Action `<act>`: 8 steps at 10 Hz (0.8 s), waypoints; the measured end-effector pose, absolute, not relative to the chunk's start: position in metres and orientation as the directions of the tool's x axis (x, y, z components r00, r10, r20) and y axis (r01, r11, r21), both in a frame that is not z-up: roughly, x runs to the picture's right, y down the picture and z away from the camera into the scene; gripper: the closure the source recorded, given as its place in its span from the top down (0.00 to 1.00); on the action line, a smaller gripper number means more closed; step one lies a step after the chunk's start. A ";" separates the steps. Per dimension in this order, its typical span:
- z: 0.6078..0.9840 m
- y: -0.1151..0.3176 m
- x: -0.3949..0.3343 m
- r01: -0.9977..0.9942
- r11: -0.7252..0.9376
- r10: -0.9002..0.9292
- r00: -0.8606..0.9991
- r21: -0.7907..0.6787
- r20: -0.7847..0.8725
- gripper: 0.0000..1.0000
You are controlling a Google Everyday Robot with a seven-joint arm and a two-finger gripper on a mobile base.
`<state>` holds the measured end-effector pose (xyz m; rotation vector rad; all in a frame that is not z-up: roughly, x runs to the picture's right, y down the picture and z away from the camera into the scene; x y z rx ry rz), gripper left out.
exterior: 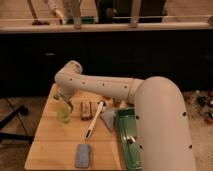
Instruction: Place pepper in plastic cup
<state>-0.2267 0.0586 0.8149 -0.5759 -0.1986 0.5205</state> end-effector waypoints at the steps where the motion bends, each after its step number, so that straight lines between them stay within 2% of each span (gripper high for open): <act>1: 0.814 0.056 -0.226 -0.420 0.719 0.535 0.843 -0.554 0.056 0.00; 8: 0.796 0.044 -0.247 -0.428 0.764 0.574 0.793 -0.482 0.205 0.00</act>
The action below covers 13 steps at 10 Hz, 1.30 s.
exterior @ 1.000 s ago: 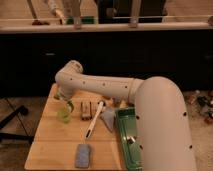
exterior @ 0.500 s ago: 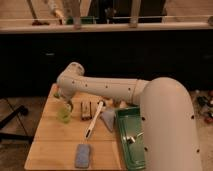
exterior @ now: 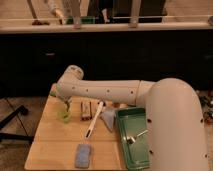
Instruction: Place pepper in plastic cup
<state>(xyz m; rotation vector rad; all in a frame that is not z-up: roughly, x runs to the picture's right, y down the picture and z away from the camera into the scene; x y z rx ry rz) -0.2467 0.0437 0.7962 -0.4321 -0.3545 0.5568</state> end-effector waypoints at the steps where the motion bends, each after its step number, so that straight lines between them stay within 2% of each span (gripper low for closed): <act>1: 0.794 0.044 -0.250 -0.428 0.768 0.577 0.786 -0.476 0.225 0.00; 8: 0.783 0.055 -0.270 -0.425 0.767 0.631 0.636 -0.480 0.445 0.00; 13: 0.797 0.056 -0.263 -0.428 0.712 0.699 0.511 -0.557 0.501 0.00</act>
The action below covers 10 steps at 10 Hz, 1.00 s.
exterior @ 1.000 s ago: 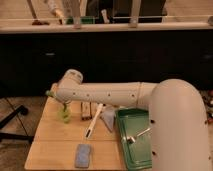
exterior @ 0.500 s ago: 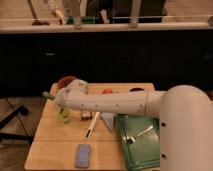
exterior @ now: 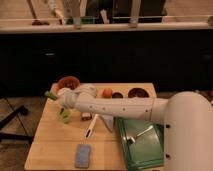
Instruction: Place pepper in plastic cup
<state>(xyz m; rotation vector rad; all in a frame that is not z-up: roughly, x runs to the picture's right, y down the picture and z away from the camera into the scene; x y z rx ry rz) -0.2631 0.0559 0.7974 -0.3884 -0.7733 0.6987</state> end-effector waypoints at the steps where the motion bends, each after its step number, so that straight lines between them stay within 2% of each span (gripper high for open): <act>1: 0.800 0.057 -0.263 -0.425 0.705 0.705 0.498 -0.567 0.504 0.00; 10: 0.814 0.069 -0.266 -0.369 0.676 0.735 0.389 -0.638 0.555 0.00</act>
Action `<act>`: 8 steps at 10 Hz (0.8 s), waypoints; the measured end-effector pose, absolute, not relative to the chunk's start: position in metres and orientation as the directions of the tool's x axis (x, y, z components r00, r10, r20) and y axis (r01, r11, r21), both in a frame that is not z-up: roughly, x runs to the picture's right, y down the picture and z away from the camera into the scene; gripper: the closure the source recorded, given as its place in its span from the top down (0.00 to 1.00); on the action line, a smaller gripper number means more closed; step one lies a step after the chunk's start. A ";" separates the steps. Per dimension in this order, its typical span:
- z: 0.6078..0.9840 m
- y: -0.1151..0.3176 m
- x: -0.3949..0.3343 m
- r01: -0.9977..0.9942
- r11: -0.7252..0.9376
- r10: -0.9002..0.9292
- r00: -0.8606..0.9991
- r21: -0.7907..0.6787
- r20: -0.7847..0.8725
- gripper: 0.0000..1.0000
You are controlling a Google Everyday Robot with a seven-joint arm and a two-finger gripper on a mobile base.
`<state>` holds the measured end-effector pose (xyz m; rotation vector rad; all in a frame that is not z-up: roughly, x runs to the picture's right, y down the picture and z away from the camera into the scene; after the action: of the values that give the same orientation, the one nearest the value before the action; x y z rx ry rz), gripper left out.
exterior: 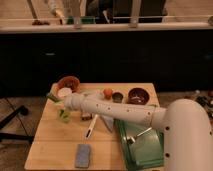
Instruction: Place pepper in plastic cup
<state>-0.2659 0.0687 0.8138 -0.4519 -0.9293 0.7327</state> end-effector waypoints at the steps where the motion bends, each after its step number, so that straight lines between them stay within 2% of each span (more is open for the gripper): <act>1: 0.815 0.070 -0.265 -0.365 0.672 0.740 0.377 -0.645 0.557 0.00; 8: 0.814 0.071 -0.258 -0.362 0.670 0.742 0.347 -0.648 0.574 0.00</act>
<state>-0.2579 0.0707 0.8143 -0.4503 -0.9744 0.7477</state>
